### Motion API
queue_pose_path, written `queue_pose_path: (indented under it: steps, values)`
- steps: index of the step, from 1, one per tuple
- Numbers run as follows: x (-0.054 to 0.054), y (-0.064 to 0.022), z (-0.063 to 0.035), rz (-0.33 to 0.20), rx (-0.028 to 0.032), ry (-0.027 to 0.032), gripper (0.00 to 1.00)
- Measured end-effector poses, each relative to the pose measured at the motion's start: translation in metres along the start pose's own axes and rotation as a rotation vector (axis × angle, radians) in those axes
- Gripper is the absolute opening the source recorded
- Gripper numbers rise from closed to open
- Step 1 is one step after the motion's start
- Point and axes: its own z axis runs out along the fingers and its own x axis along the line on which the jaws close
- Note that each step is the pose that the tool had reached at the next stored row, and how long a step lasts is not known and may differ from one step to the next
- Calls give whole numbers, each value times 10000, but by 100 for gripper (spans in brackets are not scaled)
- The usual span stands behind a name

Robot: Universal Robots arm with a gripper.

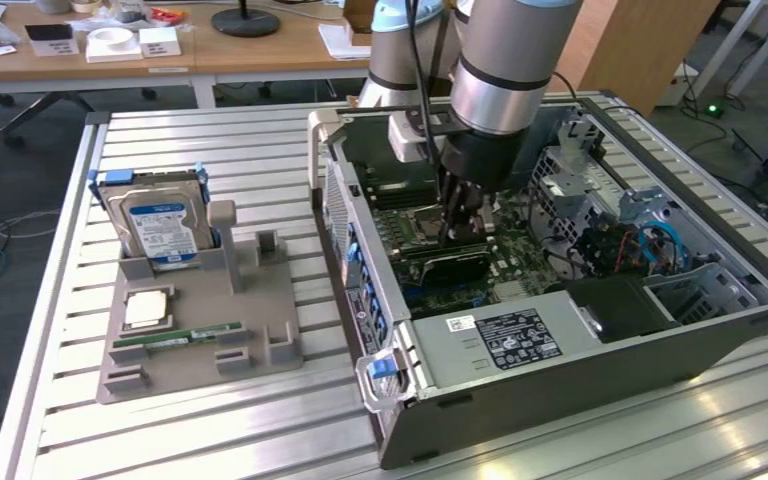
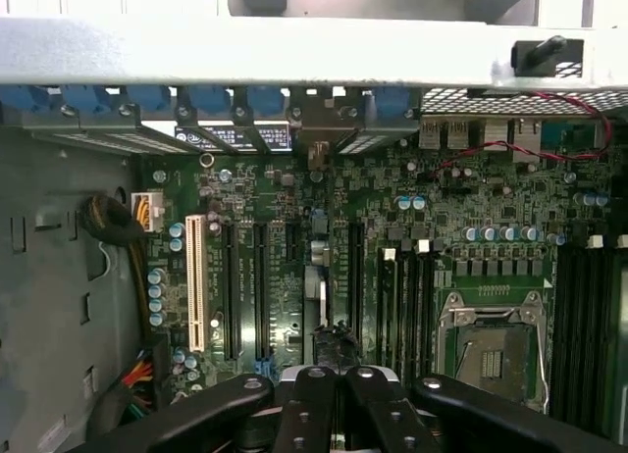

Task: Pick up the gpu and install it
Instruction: 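Press down on the gpu until it lock into place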

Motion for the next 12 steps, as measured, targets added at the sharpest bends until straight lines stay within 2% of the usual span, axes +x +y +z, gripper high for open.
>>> queue_pose_path:
  steps: [1, 2, 12]
  values:
    - [-3, -1, 12, -2, 0, 0, 11]
    - [-3, 2, 80, 1, 0, -1, 11]
    - [-5, 14, 82, 3, 1, -1, 11]
